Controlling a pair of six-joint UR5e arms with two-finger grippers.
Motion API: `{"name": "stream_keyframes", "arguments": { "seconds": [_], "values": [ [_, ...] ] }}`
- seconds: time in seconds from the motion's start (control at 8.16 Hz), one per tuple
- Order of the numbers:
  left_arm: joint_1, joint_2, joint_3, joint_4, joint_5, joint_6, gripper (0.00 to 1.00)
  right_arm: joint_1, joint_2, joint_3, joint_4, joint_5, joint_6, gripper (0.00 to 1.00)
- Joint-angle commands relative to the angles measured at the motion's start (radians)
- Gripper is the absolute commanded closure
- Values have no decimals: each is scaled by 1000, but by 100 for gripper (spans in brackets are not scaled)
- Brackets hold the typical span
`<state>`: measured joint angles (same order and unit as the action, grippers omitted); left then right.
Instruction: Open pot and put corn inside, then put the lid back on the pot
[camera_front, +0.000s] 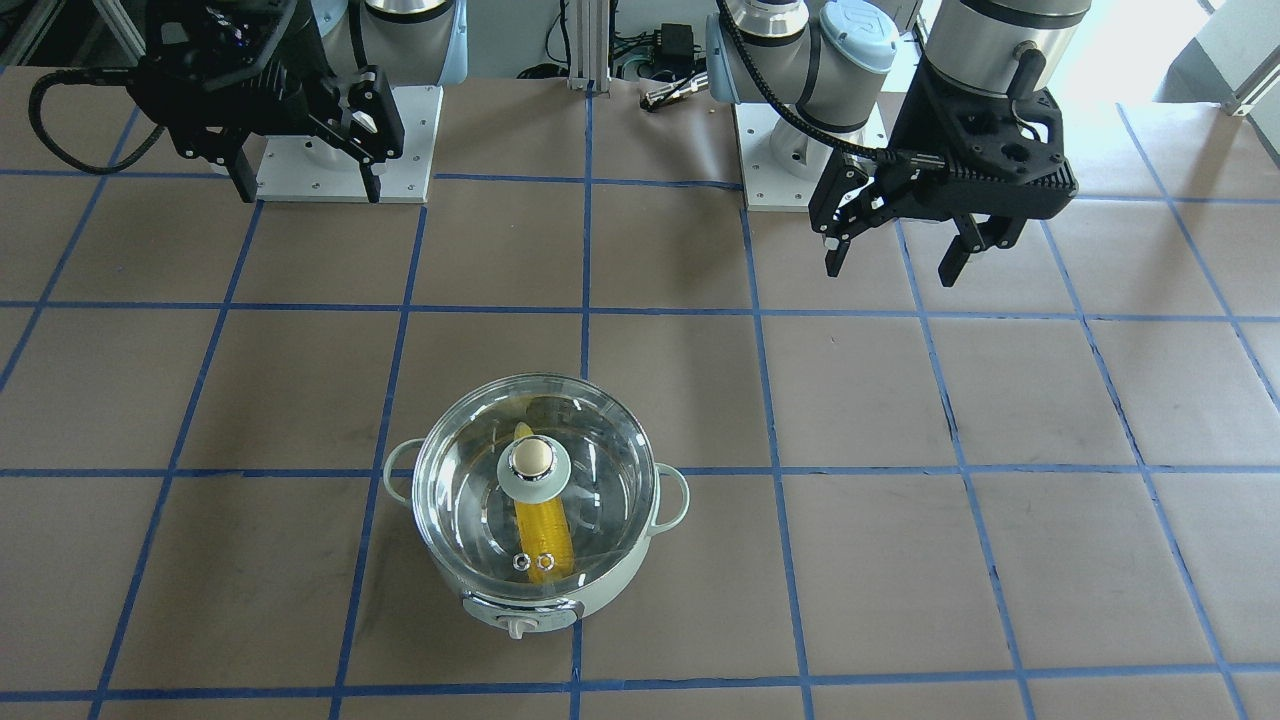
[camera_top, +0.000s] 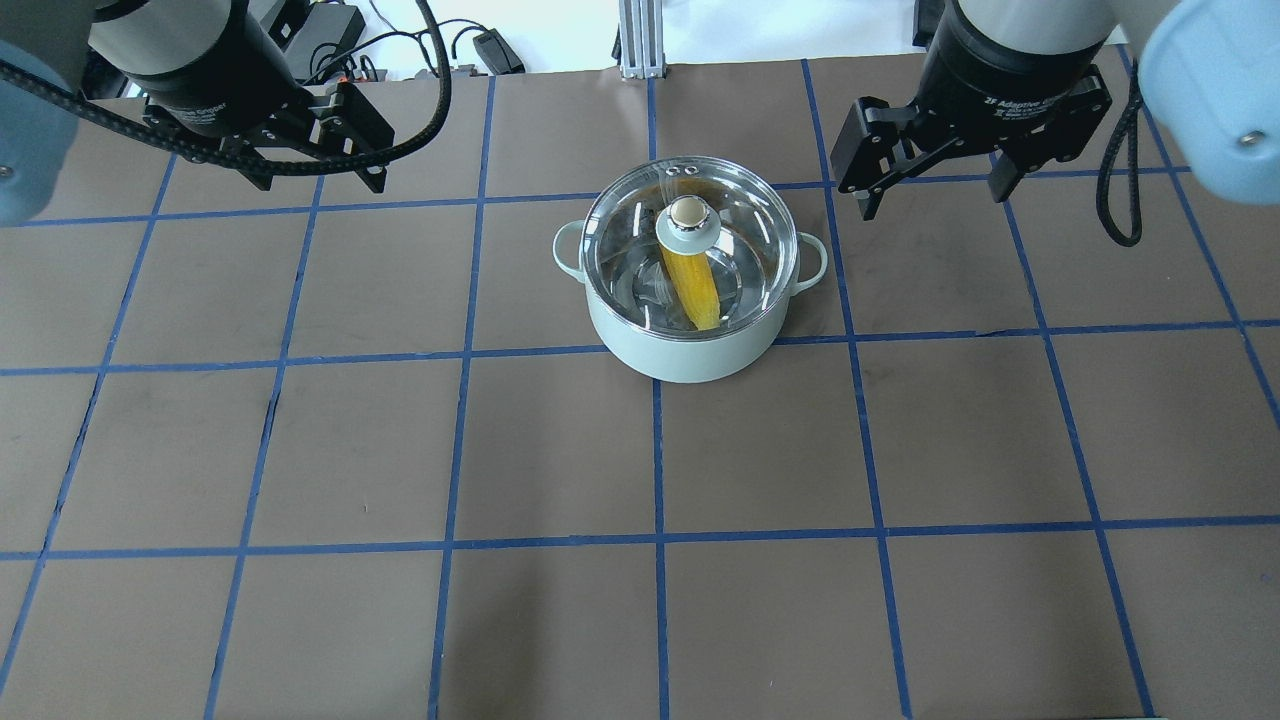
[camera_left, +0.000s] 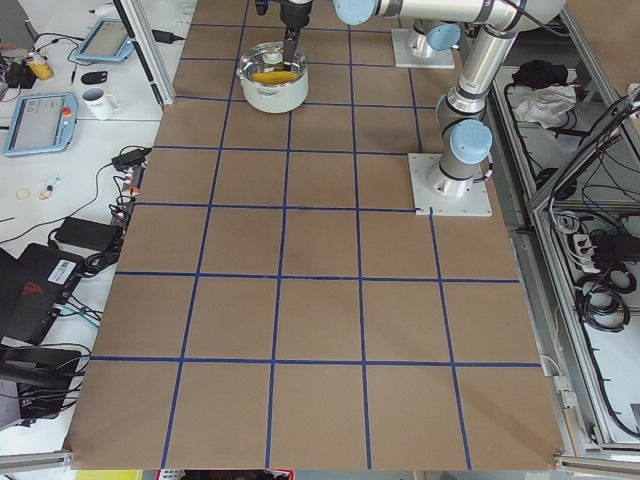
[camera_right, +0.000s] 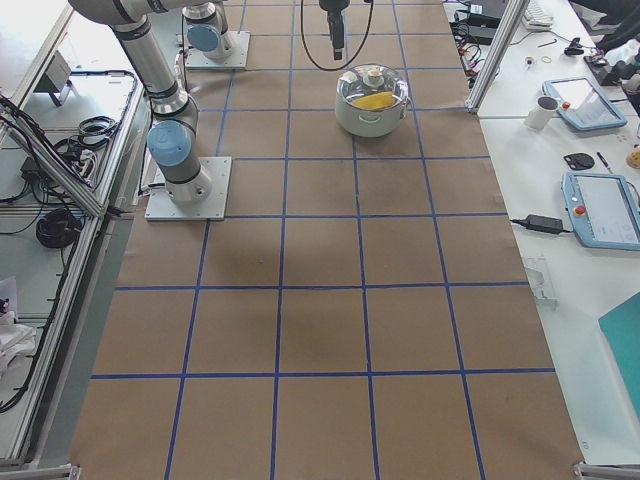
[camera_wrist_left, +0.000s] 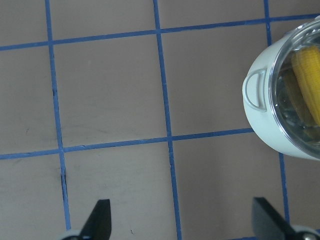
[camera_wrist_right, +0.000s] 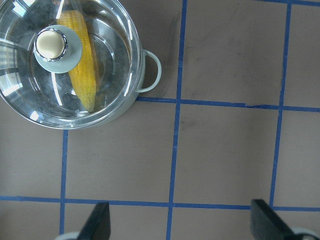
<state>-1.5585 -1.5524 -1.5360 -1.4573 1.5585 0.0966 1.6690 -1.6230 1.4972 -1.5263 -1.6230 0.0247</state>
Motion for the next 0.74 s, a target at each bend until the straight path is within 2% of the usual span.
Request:
{"name": "stream_keyframes", "arguments": {
  "seconds": [0.0, 0.61],
  "values": [
    [0, 0, -1, 0, 0, 0, 0, -2, 0, 0, 0, 0, 0, 0],
    [0, 11, 1, 0, 2, 3, 0, 0, 0, 0, 0, 0, 0, 0]
  ]
}}
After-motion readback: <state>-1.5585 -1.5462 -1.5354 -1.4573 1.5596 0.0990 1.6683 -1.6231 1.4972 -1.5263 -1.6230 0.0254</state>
